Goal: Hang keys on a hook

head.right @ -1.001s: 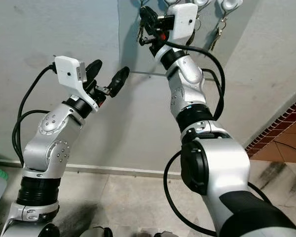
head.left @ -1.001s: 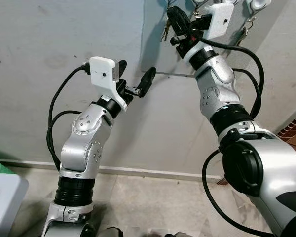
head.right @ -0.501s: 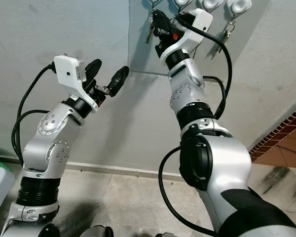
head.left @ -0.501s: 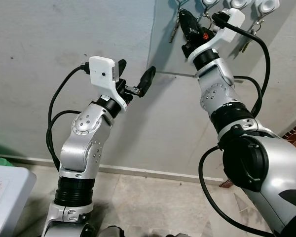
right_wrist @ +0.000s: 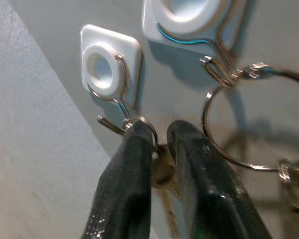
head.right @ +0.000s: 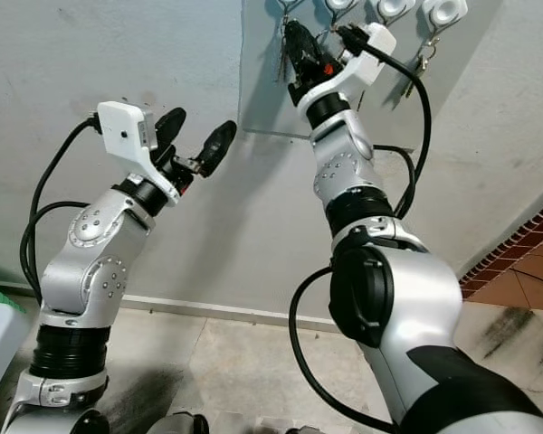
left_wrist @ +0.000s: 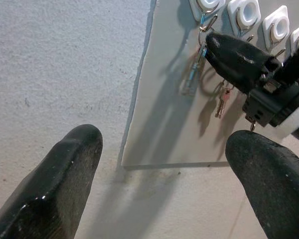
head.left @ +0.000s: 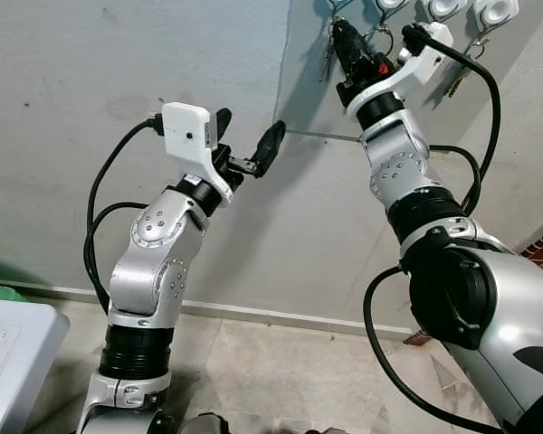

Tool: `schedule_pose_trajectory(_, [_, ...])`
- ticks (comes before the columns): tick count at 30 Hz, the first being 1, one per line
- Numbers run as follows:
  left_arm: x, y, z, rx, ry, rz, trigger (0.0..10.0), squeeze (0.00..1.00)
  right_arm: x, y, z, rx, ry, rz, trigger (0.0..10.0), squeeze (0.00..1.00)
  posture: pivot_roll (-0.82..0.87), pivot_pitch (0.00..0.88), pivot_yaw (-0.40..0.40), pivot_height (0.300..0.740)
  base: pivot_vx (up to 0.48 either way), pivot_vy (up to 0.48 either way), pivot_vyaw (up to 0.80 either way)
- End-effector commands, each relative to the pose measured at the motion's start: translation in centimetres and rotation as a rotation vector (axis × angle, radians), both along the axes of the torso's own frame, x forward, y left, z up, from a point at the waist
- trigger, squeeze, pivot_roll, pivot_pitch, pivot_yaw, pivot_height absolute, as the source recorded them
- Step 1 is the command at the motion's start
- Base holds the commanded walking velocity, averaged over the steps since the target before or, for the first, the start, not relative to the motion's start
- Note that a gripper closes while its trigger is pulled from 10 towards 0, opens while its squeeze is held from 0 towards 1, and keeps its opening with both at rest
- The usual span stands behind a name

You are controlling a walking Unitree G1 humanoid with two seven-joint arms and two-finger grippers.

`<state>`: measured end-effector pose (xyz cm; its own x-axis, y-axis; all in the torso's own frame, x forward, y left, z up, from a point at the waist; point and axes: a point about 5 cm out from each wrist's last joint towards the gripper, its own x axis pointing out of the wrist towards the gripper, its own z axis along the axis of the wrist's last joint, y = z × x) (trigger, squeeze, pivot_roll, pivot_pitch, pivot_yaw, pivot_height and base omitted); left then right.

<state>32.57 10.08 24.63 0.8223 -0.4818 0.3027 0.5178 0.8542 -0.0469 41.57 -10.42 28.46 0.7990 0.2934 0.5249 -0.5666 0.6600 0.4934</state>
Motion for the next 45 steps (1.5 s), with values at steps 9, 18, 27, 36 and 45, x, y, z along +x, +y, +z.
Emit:
schedule_pose_trajectory(9, [-0.3,0.0,-1.1,-0.005,0.036,0.02,10.0,0.0,-0.8,-1.6,-3.1,-0.148,-0.036,-0.102,10.0,1.0,0.07,0.119,-0.084,0.74,0.0,0.0,0.0])
schedule_pose_trajectory(18, [0.1,3.4,-8.2,0.003,0.212,0.227,10.0,0.0,-2.4,-3.0,-9.6,-0.394,0.053,-0.182,10.0,0.0,0.06,0.112,-0.067,0.74,0.0,0.0,0.0])
schedule_pose_trajectory(27, [-1.8,7.4,-17.6,0.039,0.44,0.445,10.0,0.0,-5.8,-5.3,-18.1,-0.501,0.303,-0.261,10.0,0.0,0.05,0.109,-0.036,0.74,0.0,0.0,0.0])
schedule_pose_trajectory(36, [-6.6,8.3,-26.2,0.135,0.73,0.46,10.0,0.0,-12.9,-6.9,-28.1,-0.716,0.659,-0.258,10.0,0.0,0.03,0.093,-0.003,0.74,0.0,0.0,0.0])
schedule_pose_trajectory(45, [-12.8,8.5,-31.5,0.229,1.023,0.457,10.0,0.0,-21.4,-8.0,-35.1,-0.916,1.021,-0.175,10.0,0.0,0.01,0.072,0.005,0.74,0.0,0.0,0.0])
